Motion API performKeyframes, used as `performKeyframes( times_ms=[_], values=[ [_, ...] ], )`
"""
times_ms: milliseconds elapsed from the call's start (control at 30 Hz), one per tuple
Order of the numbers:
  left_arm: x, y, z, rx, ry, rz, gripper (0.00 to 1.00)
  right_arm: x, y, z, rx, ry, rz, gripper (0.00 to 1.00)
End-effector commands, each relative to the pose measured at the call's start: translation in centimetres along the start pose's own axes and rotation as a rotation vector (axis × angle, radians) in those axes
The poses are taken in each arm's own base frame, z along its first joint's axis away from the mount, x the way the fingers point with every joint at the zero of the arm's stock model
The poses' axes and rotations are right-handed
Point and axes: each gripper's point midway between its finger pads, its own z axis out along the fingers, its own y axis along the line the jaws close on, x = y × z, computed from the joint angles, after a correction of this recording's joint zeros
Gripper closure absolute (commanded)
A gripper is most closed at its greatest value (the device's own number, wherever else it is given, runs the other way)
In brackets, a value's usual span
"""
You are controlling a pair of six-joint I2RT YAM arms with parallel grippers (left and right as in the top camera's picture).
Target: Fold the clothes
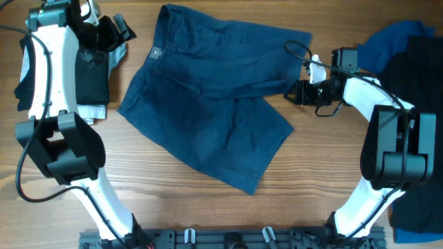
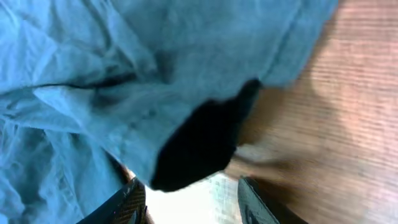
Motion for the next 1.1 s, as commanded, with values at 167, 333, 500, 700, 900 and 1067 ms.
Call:
performKeyframes(
  times_ms=[167, 333, 500, 700, 900, 1067],
  values=[
    [0.1, 0.2, 0.6, -0.006, 0.012, -0.001, 0.0, -0.9, -0.1, 0.6, -0.001, -0.061, -0.122, 0.51],
    [0.1, 0.2, 0.6, -0.006, 0.012, -0.001, 0.0, -2.1, 0.1, 0.4, -0.004, -0.109, -0.153, 0.56],
    [0.1, 0.2, 0.6, -0.006, 0.012, -0.001, 0.0, -2.5, 1.2, 0.2, -0.062, -0.127, -0.161, 0.67],
    [0.1, 0.2, 0.6, -0.006, 0.012, -0.001, 0.0, 1.3, 1.6, 0.3, -0.09, 0.025, 0.04, 0.87],
    [0.1, 0.2, 0.6, -0.006, 0.012, -0.001, 0.0, 4.6, -1.0, 0.0, 0.083, 0.153, 0.182, 0.96],
    [0.1, 0.2, 0.6, -0.006, 0.012, -0.001, 0.0, 6.8, -3.5, -0.8, 0.257, 0.225, 0.281, 0.96]
  ],
)
